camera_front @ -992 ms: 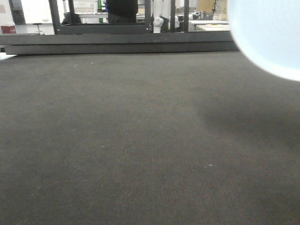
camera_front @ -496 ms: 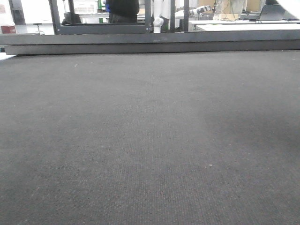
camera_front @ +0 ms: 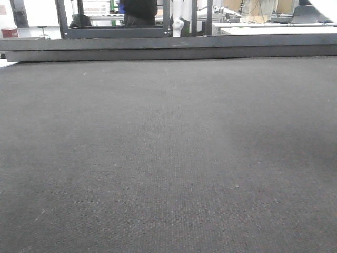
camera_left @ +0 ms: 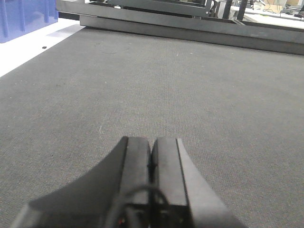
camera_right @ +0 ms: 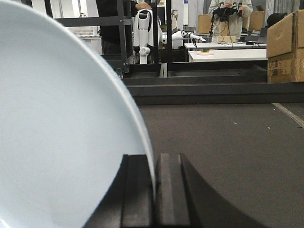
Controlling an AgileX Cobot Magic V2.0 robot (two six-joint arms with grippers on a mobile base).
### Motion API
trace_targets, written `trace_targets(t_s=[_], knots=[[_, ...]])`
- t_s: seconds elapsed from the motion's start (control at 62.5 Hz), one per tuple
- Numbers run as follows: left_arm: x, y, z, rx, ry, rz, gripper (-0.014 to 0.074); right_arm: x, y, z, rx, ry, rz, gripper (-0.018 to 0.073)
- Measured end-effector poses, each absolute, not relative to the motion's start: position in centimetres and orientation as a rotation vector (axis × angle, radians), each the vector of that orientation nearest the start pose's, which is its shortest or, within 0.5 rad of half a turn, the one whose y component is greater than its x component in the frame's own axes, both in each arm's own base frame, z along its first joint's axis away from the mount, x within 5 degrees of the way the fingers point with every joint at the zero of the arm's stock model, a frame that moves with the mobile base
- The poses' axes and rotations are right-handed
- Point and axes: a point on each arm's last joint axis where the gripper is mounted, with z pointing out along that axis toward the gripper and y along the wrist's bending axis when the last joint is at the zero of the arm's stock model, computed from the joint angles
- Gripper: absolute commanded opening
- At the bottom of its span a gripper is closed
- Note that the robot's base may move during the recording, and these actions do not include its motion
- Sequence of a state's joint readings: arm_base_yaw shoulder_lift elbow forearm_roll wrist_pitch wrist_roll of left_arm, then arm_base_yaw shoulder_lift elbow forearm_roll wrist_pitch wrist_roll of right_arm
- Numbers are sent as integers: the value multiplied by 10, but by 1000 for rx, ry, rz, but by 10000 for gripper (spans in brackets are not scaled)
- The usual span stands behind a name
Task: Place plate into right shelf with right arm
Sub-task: 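Hold the plate raised in the right gripper away from the table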
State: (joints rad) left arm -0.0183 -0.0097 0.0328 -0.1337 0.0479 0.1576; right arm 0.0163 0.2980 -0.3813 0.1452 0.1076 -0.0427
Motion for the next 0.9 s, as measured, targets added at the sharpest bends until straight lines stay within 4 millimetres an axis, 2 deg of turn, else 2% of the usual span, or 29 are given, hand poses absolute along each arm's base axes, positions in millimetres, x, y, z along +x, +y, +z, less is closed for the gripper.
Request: trace_targets(t_s=[0.896], knots=[[57,-2,198,38,1554,0,-128,76,3,313,52,1507,106,54]])
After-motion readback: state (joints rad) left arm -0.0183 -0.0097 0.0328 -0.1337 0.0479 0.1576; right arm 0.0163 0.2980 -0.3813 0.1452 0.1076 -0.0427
